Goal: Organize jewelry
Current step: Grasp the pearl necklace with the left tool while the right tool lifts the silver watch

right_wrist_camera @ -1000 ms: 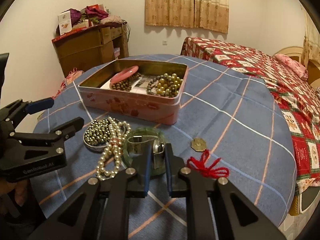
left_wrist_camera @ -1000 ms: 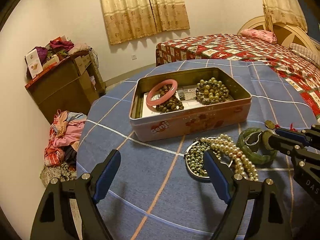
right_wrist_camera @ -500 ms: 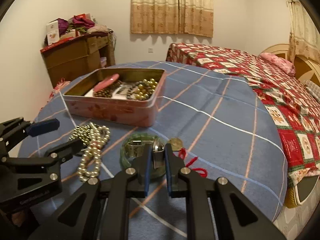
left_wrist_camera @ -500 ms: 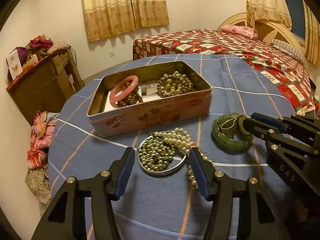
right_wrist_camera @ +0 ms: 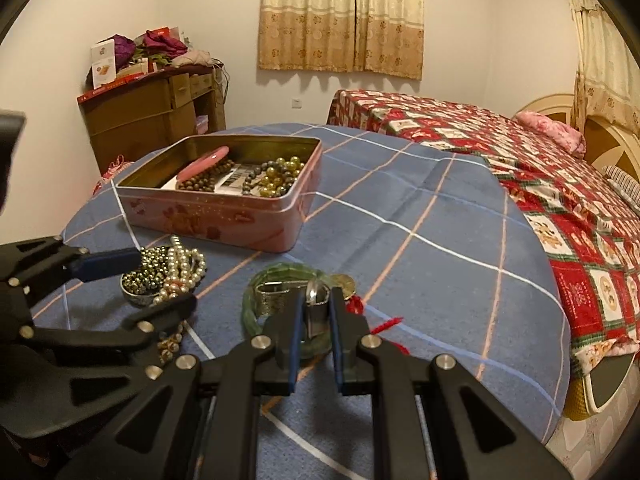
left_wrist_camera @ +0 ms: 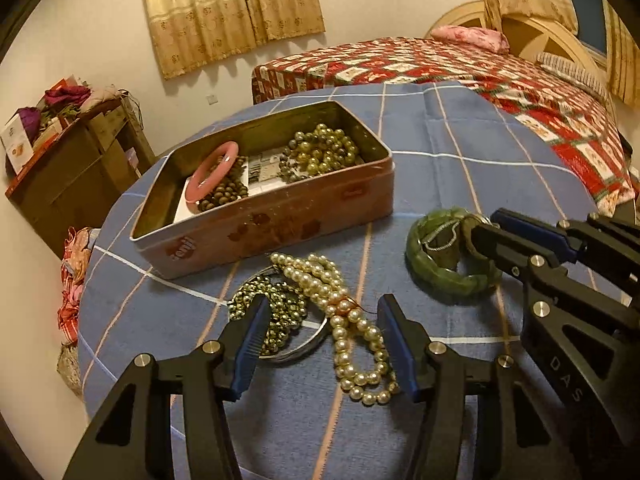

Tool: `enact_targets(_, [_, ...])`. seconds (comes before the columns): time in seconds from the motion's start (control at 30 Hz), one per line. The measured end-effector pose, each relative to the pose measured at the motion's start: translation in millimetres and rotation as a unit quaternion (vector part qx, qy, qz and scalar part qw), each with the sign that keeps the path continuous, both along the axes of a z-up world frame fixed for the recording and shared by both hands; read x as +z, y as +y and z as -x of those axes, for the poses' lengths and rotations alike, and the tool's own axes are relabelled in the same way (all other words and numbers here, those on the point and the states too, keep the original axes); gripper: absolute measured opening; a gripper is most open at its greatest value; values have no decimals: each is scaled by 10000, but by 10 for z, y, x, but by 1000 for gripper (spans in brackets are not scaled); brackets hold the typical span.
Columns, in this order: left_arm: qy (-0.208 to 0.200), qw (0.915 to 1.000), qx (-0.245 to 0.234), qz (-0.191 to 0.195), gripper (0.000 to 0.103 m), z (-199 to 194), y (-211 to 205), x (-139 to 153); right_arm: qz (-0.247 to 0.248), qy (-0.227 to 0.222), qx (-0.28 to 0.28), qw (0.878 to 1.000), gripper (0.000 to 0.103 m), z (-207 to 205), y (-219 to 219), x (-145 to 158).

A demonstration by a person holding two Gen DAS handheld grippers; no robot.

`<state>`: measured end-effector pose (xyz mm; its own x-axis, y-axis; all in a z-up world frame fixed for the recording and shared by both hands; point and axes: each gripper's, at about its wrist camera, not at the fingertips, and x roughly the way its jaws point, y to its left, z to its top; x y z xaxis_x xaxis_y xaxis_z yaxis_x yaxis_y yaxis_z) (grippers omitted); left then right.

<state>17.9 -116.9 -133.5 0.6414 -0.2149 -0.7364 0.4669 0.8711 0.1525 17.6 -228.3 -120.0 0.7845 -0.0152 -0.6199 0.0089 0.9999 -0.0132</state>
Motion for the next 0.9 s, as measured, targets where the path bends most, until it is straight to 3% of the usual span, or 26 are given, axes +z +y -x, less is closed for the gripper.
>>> enact_targets(0.07, [112,9999,-109,41,23,0,-2,-31,16,-9,26,10000,15,2,8,-1])
enact_targets(0.17, [79,9999,-136,46,13,8,46,-32,45,-48,53,10000,15,20,18,0])
enact_targets(0.57, [-369,9966,52,741,12,55,504,407,-103,-424,195,9989,15,129,19,194])
enact_targets(0.7, [-582,9958,159,684,12,48,569,473,-59,-571,210,9981,15,160,50,289])
enact_targets(0.9, [-574,9954,242,725,12,6,631,491,-26,-684,221,9974,15,184,59,344])
